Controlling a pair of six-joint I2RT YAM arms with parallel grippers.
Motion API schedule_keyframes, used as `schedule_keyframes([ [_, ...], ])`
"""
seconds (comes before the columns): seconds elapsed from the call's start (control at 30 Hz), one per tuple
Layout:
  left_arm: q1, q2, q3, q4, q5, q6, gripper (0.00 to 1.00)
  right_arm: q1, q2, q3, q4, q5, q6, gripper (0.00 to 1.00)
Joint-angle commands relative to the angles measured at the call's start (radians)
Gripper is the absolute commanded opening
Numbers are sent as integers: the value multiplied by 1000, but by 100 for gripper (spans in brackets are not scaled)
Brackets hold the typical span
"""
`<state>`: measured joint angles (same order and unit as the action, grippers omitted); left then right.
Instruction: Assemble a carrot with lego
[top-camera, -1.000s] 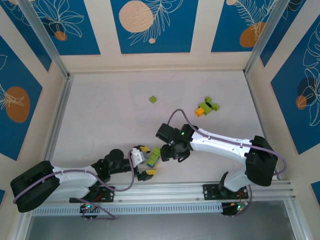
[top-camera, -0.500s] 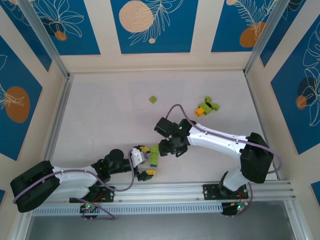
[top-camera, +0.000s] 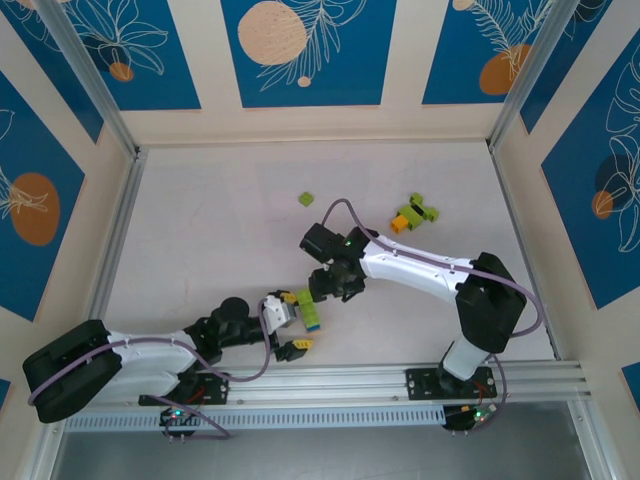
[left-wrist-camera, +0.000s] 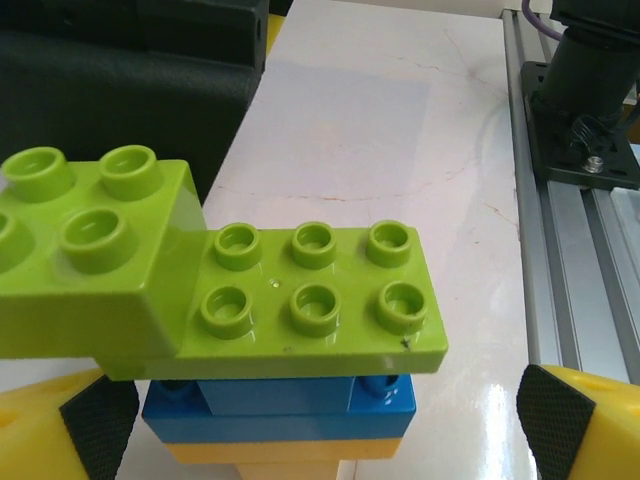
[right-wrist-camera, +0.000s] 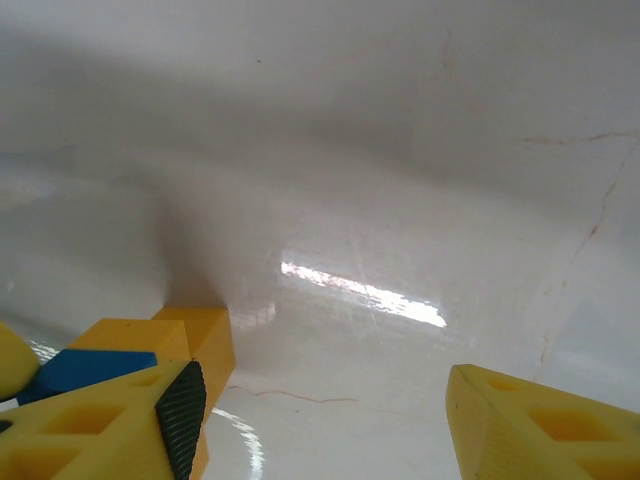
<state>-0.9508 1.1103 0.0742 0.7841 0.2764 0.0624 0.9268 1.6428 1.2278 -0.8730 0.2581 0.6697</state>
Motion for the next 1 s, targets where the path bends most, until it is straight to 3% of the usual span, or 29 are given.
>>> schedule_keyframes([
  [0.0,6,12,21,7,-27,11,100,-5,22,43,22,-36,-38,66],
  [0.43,14,31,30,-3,-85,-3,100,16,49,92,50,-79,-116,66],
  [0.97,24,30,33,-8,-90,-9,100,-13,89,145,-1,-5,-90,67],
])
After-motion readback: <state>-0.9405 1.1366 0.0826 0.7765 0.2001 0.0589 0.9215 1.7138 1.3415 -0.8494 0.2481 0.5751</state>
